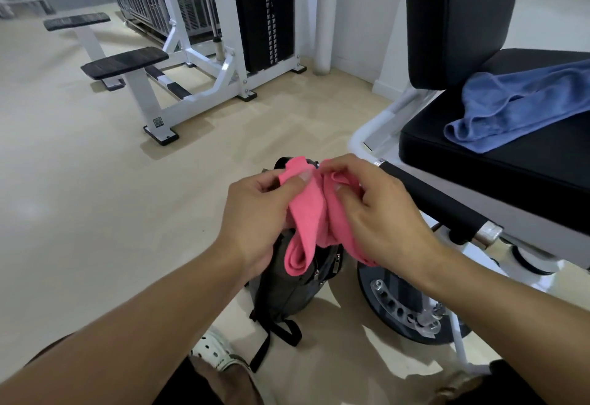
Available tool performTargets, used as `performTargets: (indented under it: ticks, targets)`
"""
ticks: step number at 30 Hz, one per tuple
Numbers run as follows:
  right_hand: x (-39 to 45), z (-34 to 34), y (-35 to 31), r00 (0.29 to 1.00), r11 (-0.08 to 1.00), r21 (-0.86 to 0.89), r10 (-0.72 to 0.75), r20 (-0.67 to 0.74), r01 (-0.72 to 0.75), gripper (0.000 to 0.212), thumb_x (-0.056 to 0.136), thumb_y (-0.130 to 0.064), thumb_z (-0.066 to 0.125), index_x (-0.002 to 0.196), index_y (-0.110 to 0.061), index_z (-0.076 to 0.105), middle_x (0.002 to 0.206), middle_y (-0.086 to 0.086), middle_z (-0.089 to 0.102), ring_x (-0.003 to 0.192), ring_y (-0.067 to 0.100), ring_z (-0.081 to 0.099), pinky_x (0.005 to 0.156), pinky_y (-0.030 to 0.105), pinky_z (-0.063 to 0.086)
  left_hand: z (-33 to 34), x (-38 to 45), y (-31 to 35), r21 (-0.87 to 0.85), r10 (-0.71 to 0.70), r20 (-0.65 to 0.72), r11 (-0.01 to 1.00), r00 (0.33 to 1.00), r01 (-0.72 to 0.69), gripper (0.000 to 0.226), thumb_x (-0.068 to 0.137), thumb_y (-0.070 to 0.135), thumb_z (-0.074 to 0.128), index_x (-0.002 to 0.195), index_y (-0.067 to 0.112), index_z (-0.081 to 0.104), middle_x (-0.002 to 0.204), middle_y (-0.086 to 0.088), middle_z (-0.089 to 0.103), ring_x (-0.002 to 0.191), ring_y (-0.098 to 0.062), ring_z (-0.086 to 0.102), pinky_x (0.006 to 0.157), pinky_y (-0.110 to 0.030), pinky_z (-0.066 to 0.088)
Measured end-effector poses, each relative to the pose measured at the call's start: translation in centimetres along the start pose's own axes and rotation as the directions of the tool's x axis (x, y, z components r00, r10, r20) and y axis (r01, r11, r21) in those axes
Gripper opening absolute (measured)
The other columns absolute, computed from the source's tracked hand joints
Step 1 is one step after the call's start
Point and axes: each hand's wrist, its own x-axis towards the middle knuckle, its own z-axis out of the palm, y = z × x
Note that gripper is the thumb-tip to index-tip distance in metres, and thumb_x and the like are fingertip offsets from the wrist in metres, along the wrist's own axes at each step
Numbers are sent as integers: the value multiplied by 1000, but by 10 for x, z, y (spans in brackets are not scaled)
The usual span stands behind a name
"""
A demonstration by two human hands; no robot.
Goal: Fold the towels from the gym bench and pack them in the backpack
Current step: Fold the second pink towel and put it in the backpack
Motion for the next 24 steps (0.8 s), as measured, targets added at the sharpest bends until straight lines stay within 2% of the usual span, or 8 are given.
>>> performTargets:
  ticks: [3, 5, 7, 9, 13, 17, 21, 24]
  targets:
    - [-3, 6, -3, 999, 1000, -4, 18, 44, -18, 20, 101, -41, 52, 121, -39, 58, 115, -19, 65, 106, -2, 60, 91, 32, 53, 3, -3, 2, -57, -47, 28, 997, 998, 49, 27, 97, 27, 67, 103, 3, 79, 95, -17, 78, 78, -23, 76, 73, -41, 64]
    - [-6, 8, -4, 997, 999, -27, 39, 60, -37, 36, 91, -60, 59, 121, -41, 56, 118, -23, 62, 109, -7, 57, 95, 31, 52, 5, -3, 1, -91, -78, 8, 993, 997, 79, 28, 99, 28, 64, 98, 5, 79, 84, -10, 78, 70, -18, 74, 63, -34, 62]
    - [-8, 9, -5, 997, 998, -39, 44, 57, -41, 50, 79, -69, 67, 120, -42, 55, 114, -25, 60, 108, -8, 56, 93, 29, 52, 5, -3, 0, -98, -83, -15, 992, 996, 81, 21, 99, 19, 65, 99, 3, 78, 78, -7, 76, 63, -15, 71, 55, -24, 55]
    - [-9, 11, -5, 998, 998, -49, 48, 31, -46, 47, 78, -65, 70, 115, -41, 55, 108, -23, 62, 102, -5, 59, 87, 29, 53, 4, -3, -1, -92, -75, -13, 993, 997, 74, 16, 96, 13, 67, 98, 1, 77, 77, -9, 75, 61, -15, 69, 55, -24, 55]
    - [-6, 15, -3, 998, 999, 12, 46, -51, -46, 12, 95, -44, 60, 94, -33, 58, 85, -17, 65, 76, 0, 60, 67, 25, 47, 2, -3, -2, -85, -67, 18, 994, 998, 68, 18, 96, 13, 67, 102, 0, 79, 87, -17, 77, 72, -21, 72, 67, -34, 62]
    - [-2, 14, 0, 994, 980, 175, 101, -53, -90, 16, 100, -37, 58, 87, -29, 60, 73, -22, 64, 59, 1, 55, 55, 15, 41, 1, -3, 1, 9, -19, -3, 1000, 1000, 19, 14, 94, 11, 71, 102, 4, 80, 83, -11, 77, 69, -19, 71, 70, -36, 63]
    - [3, 13, 7, 977, 965, 210, 185, -109, -159, 16, 98, -41, 59, 85, -30, 60, 73, -27, 63, 59, 3, 53, 60, 25, 44, -7, 3, 9, 143, 139, -118, 982, 983, -122, 13, 88, 3, 73, 90, 12, 82, 84, -3, 80, 74, -15, 74, 72, -32, 61]
    - [6, 11, 10, 968, 965, 186, 212, -137, -185, 16, 96, -44, 58, 86, -31, 60, 73, -30, 62, 59, 4, 54, 62, 30, 44, -10, 4, 10, 191, 199, -115, 966, 973, -175, 20, 86, -2, 71, 89, 14, 83, 86, -1, 81, 78, -16, 75, 73, -31, 60]
